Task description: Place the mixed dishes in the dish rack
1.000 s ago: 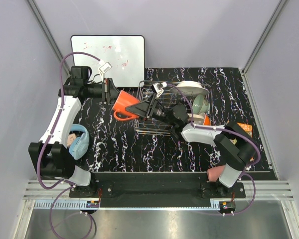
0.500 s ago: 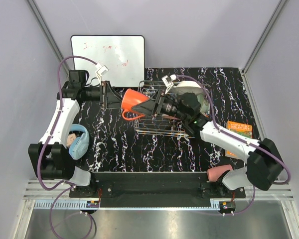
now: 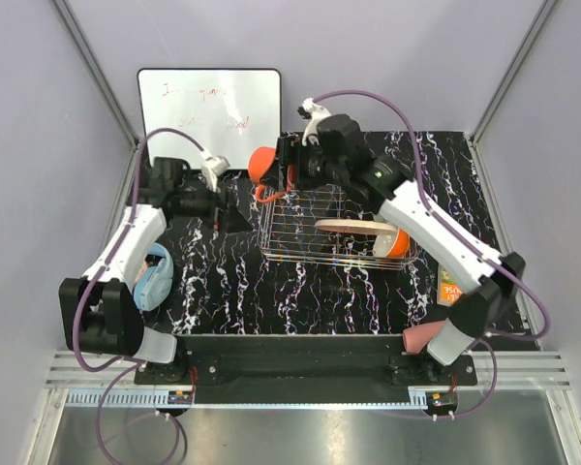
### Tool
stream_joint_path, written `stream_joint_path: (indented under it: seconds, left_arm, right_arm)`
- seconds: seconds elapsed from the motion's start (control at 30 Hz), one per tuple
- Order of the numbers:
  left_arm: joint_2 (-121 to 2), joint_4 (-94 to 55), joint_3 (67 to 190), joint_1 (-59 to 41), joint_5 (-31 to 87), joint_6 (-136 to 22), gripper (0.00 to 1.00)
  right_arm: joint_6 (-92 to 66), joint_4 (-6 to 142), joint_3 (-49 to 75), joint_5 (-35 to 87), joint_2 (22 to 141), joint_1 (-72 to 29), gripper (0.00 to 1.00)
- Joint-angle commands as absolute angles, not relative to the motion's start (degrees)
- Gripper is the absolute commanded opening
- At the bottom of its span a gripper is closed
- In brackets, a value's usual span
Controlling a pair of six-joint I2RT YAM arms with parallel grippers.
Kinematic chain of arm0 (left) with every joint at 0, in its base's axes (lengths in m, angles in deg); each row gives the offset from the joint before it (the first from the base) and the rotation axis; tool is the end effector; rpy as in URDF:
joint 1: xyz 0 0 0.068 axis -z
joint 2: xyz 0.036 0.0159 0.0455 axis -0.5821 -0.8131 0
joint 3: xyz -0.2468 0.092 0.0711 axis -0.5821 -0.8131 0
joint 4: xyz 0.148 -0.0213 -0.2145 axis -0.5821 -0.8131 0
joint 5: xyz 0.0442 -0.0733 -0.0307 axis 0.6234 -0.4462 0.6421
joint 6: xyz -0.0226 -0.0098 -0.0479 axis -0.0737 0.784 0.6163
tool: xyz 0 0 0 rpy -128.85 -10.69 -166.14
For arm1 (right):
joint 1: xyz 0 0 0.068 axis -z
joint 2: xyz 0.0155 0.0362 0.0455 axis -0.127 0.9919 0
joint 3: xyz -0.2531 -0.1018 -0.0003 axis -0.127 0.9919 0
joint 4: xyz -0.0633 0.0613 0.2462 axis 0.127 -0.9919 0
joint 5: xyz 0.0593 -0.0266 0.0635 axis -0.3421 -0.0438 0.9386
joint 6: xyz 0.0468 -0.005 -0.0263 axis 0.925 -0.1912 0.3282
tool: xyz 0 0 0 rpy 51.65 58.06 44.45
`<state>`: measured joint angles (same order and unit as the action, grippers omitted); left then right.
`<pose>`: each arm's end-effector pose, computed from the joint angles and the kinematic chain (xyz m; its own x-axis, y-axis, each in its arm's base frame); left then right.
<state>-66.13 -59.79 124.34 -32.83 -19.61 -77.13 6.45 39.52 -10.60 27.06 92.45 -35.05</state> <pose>0.2910 -0.0436 0.3011 -0.6901 0.1196 -0.7137 0.6559 0.5202 -0.5470 0.2680 0.2521 0.4255 -0.5905 0.0487 -0.8055 -0.5730 0.6776 0.4610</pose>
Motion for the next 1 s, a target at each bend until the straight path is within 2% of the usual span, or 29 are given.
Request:
stream_joint_path:
  seconds: [0.0,0.13,0.33,0.6,0.97]
  left_arm:
    - [-62.33,-51.06,120.28,-25.85,-4.04,-79.85,0.99]
    - [-64.17,-48.67,120.62,-21.63,0.35,-79.50,0.99]
    - [-66.90,-44.63,118.25,-20.57,5.28,-79.94,0.99]
    - [-64.79,-30.57,110.51,-18.29,15.21,-76.95,0.99]
    - [-69.36,-28.11,109.29,-15.03,15.48,-76.42,0.99]
  right_arm:
    - [-1.59,23.96,-24.05,18.60,99.73,-34.63,0.00]
    - [-3.97,20.33,-29.87,14.48,105.79,-34.71,0.00]
    - [-6.34,13.04,-41.21,12.00,114.31,-33.40,0.00]
    - [-8.63,2.06,-58.96,10.51,128.37,-31.73,0.00]
    - [-9.07,1.52,-62.75,12.17,135.77,-29.44,0.00]
